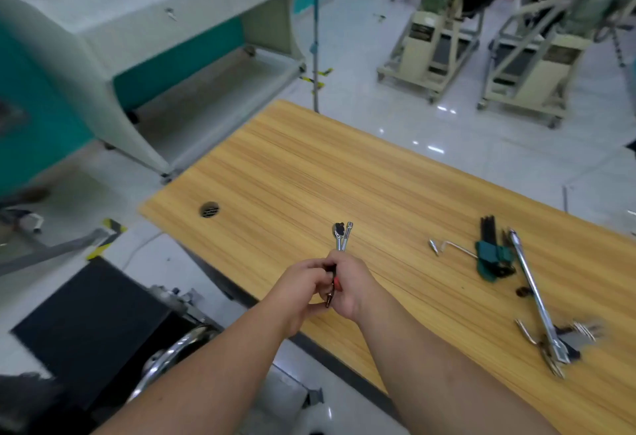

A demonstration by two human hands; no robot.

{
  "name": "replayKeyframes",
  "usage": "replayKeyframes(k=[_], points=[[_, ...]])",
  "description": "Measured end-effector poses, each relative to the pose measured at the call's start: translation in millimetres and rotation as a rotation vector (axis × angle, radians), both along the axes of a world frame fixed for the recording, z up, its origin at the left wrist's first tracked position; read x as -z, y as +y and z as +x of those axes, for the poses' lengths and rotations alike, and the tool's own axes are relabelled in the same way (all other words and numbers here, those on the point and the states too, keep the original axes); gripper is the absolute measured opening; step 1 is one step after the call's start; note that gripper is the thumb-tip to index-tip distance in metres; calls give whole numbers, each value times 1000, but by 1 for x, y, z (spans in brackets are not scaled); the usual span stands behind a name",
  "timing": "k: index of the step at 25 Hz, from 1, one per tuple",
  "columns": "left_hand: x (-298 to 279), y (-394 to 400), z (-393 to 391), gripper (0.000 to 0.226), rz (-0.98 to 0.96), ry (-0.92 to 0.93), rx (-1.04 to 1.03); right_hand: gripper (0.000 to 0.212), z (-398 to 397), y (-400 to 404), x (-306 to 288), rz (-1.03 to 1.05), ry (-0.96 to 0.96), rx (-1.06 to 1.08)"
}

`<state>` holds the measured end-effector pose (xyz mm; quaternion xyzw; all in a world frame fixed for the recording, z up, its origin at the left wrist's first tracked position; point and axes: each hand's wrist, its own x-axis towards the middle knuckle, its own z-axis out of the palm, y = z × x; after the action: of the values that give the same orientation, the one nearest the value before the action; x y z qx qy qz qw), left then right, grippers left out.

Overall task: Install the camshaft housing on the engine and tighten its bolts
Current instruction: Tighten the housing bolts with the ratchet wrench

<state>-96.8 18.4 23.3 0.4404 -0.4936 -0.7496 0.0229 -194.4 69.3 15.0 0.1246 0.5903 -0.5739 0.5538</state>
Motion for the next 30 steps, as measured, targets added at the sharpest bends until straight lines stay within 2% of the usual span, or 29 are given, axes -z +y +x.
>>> replayKeyframes(k=[3, 6, 8, 10, 14, 16, 18, 21, 24, 26, 30], points=[[-44, -24, 58, 31, -153, -9, -77, 12, 53, -34, -39, -134, 17, -90], [-92, -45, 130, 37, -368, -94, -75, 23, 125, -69, -83, -260, 45, -188], [-119, -55, 182, 31, -504, -177, -85, 26, 180, -87, -110, -321, 80, -317], [-142, -59, 243, 32, -576, -212, -205, 28, 245, -98, -139, -402, 135, -486], [-176, -51, 366, 37, -693, -238, -519, 19, 367, -103, -187, -538, 535, -782], [-185, -41, 426, 24, -677, -286, -673, 16, 420, -96, -205, -594, 708, -922], [-188, -28, 485, 8, -643, -335, -803, 16, 462, -85, -218, -645, 774, -997], [-183, -3, 571, 10, -594, -288, -990, 16, 515, -65, -234, -821, 725, -1037], [-173, 21, 637, 30, -585, -193, -1097, 14, 562, -60, -247, -893, 592, -1080], [-170, 32, 663, 40, -559, -86, -1144, 7, 589, -61, -250, -841, 565, -1104], [-178, 33, 682, 50, -606, 24, -1179, 24, 614, -61, -229, -629, 421, -1192]])
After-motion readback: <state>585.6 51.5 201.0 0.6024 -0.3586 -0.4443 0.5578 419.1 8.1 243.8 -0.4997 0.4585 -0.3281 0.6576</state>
